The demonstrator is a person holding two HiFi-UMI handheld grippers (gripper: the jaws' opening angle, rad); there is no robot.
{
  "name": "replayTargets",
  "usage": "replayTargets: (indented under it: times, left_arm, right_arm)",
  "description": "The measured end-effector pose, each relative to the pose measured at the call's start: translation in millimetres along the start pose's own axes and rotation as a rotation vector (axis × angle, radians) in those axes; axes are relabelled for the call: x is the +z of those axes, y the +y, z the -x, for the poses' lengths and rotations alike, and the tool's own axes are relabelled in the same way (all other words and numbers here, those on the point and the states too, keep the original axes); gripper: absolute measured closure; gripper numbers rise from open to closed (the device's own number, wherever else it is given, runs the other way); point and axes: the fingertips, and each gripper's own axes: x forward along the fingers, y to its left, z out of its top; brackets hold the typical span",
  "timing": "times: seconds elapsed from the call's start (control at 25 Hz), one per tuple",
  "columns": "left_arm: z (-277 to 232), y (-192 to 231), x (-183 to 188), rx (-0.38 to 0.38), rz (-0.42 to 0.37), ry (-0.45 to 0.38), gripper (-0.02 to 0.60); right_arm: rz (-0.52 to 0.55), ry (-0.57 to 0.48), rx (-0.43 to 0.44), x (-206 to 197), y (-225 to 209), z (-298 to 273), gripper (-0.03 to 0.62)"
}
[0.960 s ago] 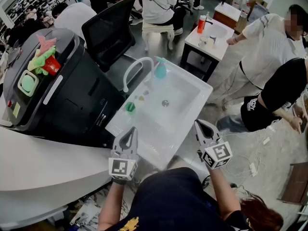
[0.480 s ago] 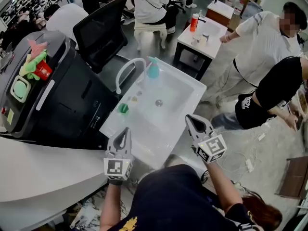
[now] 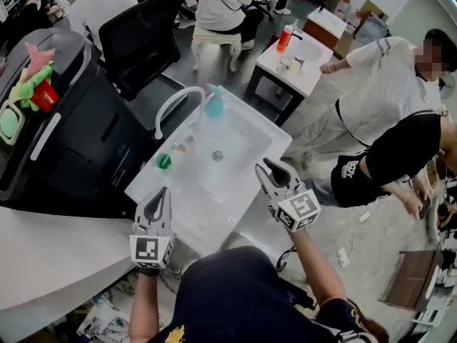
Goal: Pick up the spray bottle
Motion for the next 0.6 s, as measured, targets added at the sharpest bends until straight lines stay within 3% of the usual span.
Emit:
replayTargets:
  times: [0.08,0.24,0.6]
  left_arm:
    - [1.0,7.1,-0.7,0.027,0.0,0.002,0.563]
    - [-8.9,16.7,7.1,0.116,0.036,-0.053,0.563]
    - [-32.1,21.3,11.3,0.143,0.046,-0.051,0.563]
  right_arm:
    - [-0.009,0.016,0.011,-8.1,-7.4,-17.2,0.459]
    - [-0.013,0.04,0.023,-19.4,-32.9,-47.9,0.454]
    - [0.003,0.048,0.068,-28.2,-68.0,-116.5,0.412]
